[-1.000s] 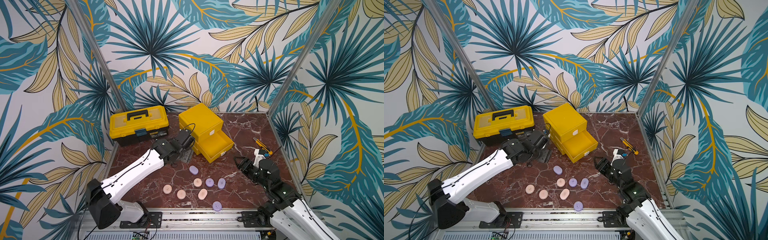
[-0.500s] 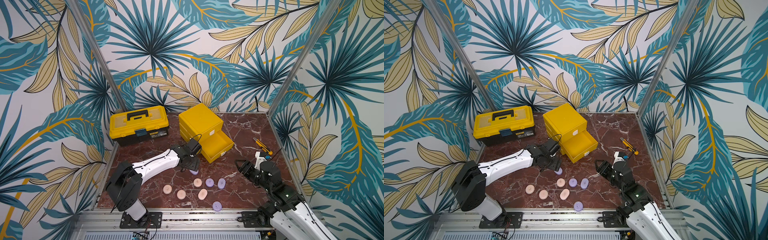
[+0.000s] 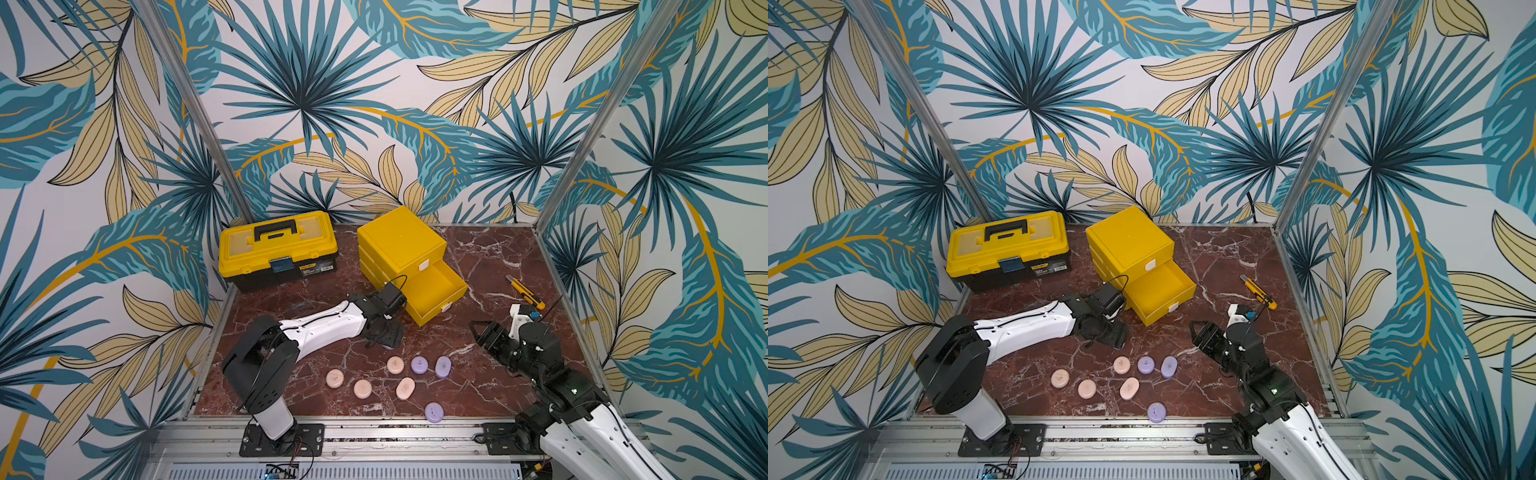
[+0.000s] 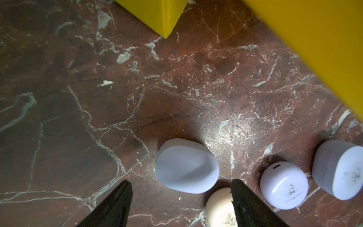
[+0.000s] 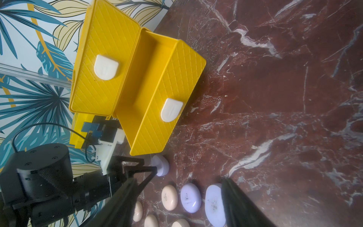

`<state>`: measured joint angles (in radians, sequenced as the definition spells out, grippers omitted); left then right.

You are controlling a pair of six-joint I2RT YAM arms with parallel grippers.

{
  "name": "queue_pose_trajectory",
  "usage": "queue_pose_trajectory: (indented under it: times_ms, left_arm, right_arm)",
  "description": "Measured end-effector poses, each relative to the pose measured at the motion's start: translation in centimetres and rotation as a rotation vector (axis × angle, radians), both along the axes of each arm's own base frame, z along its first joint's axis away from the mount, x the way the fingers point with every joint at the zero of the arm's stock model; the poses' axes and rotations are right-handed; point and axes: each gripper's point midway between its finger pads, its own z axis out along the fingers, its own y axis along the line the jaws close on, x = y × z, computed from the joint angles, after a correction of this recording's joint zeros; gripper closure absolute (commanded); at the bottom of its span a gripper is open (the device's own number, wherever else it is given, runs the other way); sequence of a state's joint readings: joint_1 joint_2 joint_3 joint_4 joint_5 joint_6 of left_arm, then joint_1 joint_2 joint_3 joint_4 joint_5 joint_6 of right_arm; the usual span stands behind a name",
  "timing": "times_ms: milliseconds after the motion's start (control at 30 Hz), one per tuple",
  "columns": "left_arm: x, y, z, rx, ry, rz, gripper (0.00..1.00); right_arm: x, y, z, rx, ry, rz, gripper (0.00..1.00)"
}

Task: Put the bluetooth earphones in the drawer according to color
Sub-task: Pick up the Bluetooth earphone from the center of the board.

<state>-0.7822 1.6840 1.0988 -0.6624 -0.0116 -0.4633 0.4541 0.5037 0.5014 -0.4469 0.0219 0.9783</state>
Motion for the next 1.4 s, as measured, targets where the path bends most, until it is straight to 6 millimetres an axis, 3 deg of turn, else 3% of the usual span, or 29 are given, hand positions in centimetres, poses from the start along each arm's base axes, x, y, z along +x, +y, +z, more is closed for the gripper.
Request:
queue_pose_trajectory:
  times_ms: [600,1000,1400]
  left_arm:
    - [-0.7,-0.9,-1.8,0.022,0.018,-0.041,0.18]
    - [-0.6,-0.3,-3.4,0.078,0.028,-0.055,0.18]
    - [-0.5,-0.8,-3.5,0.075,0.014,-0.076,0.25]
  right_arm:
    - [0.0,0.0,0.0,0.000,0.001,0.000,0.27]
    - [0.1,0.0,-0.3,-0.005,0.011,0.000,0.27]
    - [0.1,0.0,-0.3,-0.005,0.012,0.000,0.27]
